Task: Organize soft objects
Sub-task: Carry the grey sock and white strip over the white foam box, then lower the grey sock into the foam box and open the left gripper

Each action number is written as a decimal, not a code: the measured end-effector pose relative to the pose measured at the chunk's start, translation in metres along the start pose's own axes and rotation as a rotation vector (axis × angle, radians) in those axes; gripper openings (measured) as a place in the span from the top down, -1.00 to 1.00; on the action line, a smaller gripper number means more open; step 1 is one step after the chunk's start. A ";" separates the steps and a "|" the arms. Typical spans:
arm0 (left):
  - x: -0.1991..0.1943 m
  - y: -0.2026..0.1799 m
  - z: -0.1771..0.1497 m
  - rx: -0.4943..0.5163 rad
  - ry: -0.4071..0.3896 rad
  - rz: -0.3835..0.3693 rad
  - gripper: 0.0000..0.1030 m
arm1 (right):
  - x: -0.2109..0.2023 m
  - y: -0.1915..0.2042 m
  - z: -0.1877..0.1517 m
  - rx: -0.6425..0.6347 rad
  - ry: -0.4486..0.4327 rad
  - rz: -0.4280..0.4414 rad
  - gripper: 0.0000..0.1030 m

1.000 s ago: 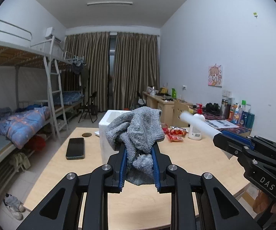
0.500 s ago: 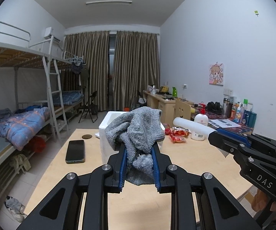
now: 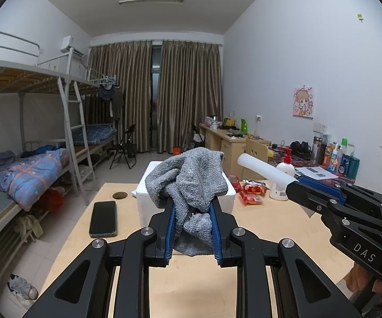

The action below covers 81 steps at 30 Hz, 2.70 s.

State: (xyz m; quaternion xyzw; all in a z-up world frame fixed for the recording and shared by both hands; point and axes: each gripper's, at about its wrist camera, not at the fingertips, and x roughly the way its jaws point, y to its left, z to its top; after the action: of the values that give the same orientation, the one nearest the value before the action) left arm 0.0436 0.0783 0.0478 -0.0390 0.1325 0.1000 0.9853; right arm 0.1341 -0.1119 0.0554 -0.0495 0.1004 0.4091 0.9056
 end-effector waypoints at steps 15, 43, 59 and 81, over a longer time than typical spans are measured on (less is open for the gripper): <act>0.045 0.008 0.028 -0.006 0.027 0.012 0.52 | 0.029 -0.011 0.017 0.001 0.022 0.009 0.60; 0.155 0.023 0.060 -0.013 0.102 0.019 0.52 | 0.093 -0.027 0.030 0.032 0.075 0.009 0.60; 0.209 0.022 0.062 0.010 0.156 0.015 0.45 | 0.110 -0.034 0.030 0.051 0.102 0.009 0.60; 0.194 0.039 0.061 0.001 0.096 0.096 -0.96 | 0.118 -0.031 0.032 0.039 0.112 0.004 0.60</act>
State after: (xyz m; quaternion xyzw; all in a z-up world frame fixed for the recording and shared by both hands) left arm 0.2344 0.1592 0.0522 -0.0368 0.1815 0.1452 0.9719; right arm 0.2382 -0.0404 0.0601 -0.0546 0.1591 0.4054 0.8986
